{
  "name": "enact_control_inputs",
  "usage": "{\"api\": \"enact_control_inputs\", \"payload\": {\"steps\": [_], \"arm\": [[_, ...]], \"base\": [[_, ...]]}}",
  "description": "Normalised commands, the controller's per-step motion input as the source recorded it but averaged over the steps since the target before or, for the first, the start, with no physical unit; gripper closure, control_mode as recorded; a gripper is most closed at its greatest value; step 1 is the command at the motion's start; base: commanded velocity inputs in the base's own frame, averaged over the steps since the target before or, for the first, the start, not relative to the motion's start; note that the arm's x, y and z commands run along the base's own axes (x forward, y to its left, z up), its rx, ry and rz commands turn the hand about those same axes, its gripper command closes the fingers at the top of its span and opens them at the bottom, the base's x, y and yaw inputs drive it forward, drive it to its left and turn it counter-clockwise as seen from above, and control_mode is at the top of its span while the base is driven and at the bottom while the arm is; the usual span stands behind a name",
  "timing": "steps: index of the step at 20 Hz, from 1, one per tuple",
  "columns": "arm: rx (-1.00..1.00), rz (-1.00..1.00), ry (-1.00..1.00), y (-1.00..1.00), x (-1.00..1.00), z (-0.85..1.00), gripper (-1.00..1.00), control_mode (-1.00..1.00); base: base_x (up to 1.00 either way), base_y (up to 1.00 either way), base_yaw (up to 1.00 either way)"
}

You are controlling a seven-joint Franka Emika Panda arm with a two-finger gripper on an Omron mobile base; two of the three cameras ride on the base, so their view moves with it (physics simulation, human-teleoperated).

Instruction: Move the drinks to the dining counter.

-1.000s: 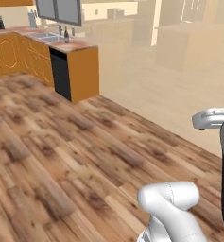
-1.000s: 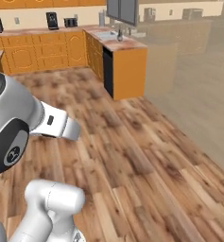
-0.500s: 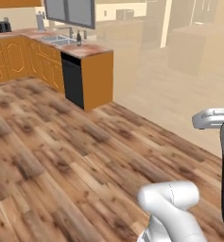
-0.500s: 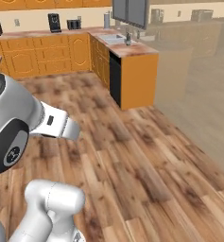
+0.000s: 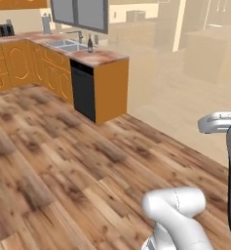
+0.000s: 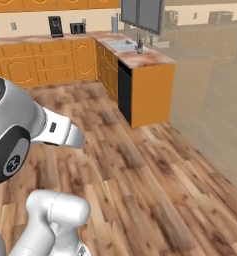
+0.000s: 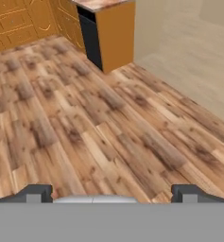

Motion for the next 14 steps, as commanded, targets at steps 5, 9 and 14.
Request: {"api": "enact_control_inputs", "payload": {"steps": [5, 9, 14], "arm": [[0.00, 0.00, 0.00, 0.00, 0.00, 0.00, -1.00, 1.00], [0.00, 0.00, 0.00, 0.00, 0.00, 0.00, -1.00, 1.00], [0.00, 0.00, 0.00, 0.00, 0.00, 0.00, -1.00, 1.00]], "base": [[1.00, -0.06, 0.00], [1.00, -0.02, 0.00], [1.00, 0.00, 0.00]]}}
